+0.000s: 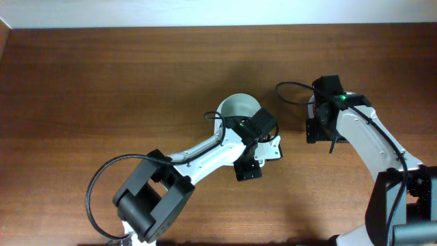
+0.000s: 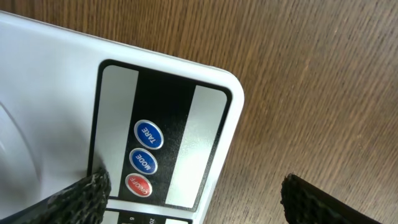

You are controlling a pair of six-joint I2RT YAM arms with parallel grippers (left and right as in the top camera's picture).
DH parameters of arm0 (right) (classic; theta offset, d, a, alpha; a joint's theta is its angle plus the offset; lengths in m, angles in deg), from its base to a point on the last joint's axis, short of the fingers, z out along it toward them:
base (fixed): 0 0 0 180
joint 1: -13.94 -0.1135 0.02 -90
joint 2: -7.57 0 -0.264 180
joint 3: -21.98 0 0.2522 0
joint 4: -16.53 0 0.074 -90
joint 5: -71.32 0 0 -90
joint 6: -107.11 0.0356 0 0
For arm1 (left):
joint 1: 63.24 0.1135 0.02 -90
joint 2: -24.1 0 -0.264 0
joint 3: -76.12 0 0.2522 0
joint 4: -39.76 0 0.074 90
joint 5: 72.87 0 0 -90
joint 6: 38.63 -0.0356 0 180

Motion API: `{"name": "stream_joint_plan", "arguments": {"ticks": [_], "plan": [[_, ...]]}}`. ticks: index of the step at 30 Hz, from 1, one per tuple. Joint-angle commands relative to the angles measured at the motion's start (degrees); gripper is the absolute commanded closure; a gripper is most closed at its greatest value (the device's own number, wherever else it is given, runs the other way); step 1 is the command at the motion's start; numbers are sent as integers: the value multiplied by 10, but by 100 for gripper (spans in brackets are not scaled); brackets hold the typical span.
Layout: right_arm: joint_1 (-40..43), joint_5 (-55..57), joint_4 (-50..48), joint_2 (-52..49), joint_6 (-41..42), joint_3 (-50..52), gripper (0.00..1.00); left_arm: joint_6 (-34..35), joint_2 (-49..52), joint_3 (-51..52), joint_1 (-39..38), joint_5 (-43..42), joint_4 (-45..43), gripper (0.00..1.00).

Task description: Scoop item into bowl and weigh 50g on scale

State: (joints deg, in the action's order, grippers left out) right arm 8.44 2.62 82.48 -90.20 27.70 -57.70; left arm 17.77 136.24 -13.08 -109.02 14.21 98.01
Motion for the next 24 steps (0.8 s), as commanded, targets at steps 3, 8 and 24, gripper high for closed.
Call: {"name": "stream_joint_plan", "arguments": {"ticks": [3, 8, 24], "plan": [[3, -3, -2, -3, 6, -14, 1, -20, 41, 11, 7, -16, 22, 4], [3, -3, -2, -3, 6, -14, 1, -28, 41, 11, 3, -24, 35, 2], [3, -3, -2, -3, 6, -14, 1, -78, 50, 11, -13, -53, 68, 1]]}}
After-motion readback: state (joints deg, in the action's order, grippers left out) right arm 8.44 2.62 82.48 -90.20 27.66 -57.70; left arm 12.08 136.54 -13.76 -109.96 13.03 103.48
